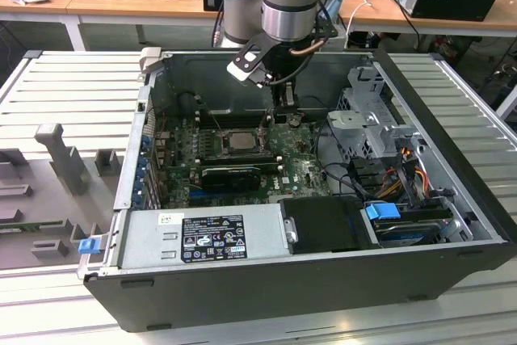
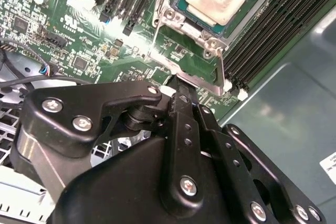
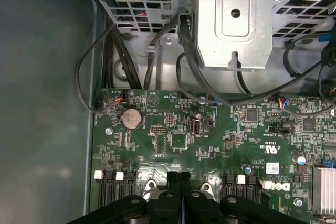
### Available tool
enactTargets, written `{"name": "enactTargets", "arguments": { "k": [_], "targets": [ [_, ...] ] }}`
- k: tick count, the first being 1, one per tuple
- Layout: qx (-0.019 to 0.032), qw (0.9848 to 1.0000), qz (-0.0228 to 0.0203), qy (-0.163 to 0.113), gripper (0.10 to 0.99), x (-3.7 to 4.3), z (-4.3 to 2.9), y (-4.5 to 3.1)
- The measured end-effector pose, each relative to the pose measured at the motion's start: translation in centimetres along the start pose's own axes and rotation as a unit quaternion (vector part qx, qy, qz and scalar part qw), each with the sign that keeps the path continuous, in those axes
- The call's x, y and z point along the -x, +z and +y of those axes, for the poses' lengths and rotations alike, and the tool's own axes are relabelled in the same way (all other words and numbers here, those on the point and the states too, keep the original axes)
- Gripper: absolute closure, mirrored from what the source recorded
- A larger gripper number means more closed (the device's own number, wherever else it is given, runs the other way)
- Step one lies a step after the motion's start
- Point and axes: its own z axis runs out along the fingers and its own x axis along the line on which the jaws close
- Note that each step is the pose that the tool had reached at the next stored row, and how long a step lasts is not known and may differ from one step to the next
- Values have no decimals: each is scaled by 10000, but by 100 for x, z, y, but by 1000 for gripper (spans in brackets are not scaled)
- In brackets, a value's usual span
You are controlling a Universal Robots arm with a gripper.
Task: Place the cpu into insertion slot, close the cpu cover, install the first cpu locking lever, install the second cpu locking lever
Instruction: 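Close the cpu cover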
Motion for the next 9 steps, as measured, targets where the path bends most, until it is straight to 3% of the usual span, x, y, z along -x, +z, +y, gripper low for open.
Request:
{"name": "enactTargets", "arguments": {
  "k": [9],
  "targets": [
    [0,10000,0,0,980,-3,-83,-5]
  ]
}}
